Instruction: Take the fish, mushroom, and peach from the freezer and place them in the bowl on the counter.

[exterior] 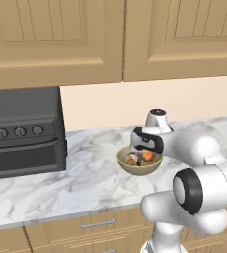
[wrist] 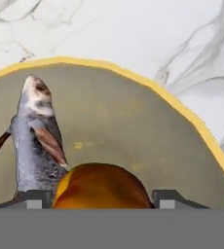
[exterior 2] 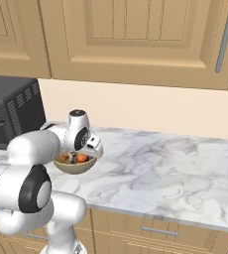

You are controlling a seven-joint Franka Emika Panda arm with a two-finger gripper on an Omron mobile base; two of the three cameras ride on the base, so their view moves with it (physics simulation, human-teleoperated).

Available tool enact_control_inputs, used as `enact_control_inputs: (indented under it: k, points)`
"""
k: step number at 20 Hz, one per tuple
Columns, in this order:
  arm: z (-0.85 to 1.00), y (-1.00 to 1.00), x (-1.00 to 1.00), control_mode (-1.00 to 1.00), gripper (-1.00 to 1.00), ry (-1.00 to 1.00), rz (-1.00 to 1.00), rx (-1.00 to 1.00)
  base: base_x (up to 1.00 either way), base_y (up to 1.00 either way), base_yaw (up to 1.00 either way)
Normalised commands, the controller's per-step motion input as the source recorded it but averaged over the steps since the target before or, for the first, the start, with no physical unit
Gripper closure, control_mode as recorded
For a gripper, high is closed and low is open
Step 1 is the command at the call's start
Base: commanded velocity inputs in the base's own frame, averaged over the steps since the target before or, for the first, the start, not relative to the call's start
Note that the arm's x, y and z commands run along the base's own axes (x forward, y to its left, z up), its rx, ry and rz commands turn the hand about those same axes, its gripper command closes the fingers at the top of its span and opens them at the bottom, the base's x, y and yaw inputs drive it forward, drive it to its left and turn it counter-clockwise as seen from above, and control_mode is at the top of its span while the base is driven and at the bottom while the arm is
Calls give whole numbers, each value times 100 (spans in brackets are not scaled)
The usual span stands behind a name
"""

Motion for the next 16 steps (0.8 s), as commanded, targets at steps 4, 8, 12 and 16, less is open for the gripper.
enact_control_inputs:
  k: [4,8,12,16]
  points:
    - [-41,-12,27,-100,100,3,0,1,0,0,0]
    - [-17,-1,1,-100,-100,6,0,0,0,0,0]
    - [-4,4,-2,-100,-100,1,-1,0,0,0,0]
    - [5,2,-44,-100,-100,-1,0,0,0,0,0]
